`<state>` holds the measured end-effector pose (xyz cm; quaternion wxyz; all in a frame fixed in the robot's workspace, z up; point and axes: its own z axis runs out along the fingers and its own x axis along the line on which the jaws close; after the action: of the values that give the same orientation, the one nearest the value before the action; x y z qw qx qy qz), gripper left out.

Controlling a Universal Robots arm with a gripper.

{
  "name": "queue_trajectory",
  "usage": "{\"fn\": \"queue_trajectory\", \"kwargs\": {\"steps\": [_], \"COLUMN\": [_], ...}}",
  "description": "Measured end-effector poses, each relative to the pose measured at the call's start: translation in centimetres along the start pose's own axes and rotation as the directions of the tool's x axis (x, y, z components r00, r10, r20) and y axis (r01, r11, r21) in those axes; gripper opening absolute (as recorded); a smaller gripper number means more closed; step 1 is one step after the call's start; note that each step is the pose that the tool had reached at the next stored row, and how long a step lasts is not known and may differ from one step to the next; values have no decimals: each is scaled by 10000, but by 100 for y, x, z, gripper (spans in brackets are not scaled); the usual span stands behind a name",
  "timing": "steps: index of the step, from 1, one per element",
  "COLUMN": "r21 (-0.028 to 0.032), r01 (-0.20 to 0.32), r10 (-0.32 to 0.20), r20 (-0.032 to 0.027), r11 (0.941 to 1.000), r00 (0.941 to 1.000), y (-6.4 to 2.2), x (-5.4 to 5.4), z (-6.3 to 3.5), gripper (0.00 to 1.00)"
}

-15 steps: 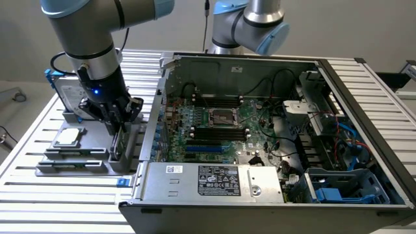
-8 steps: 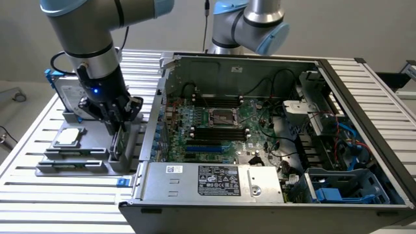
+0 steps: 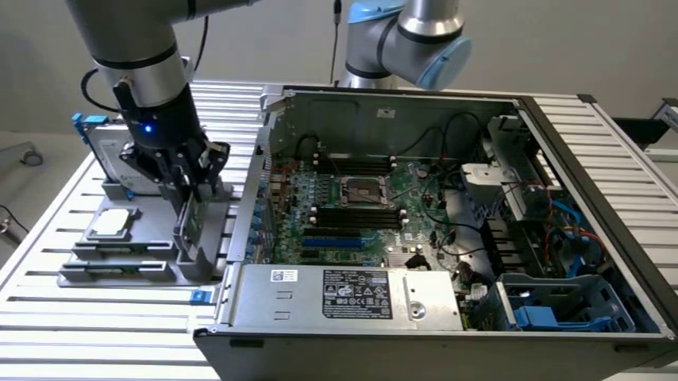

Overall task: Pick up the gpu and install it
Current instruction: 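Pick up the gpu and move the gpu toward the slot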

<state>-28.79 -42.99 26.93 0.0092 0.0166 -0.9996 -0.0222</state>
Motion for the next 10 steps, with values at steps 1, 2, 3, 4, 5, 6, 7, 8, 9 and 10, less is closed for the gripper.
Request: {"fn": "queue_trajectory", "kwargs": {"steps": [1,2,3,4,5,6,7,8,9,10], "r21": [-1,-1,-1,-2,-1,0,-2,0,-1,-1], "r01": [0,0,1,1,1,1,1,1,1,0], "r10": [0,0,-1,-1,-1,-1,-1,-1,-1,0], "r20": [1,0,0,1,1,0,1,0,1,0], "r11": [10000,10000,10000,10000,10000,10000,10000,10000,10000,10000], "r00": [10000,10000,10000,10000,10000,10000,10000,10000,10000,10000], "y": [2,4,6,8,10,12,14,16,18,20], "x": [1,2,2,3,4,5,5,6,7,8], "z": [-45,-88,-133,-181,-226,-271,-315,-363,-408,-453], "gripper": [26,26,26,26,26,26,26,26,26,26]}}
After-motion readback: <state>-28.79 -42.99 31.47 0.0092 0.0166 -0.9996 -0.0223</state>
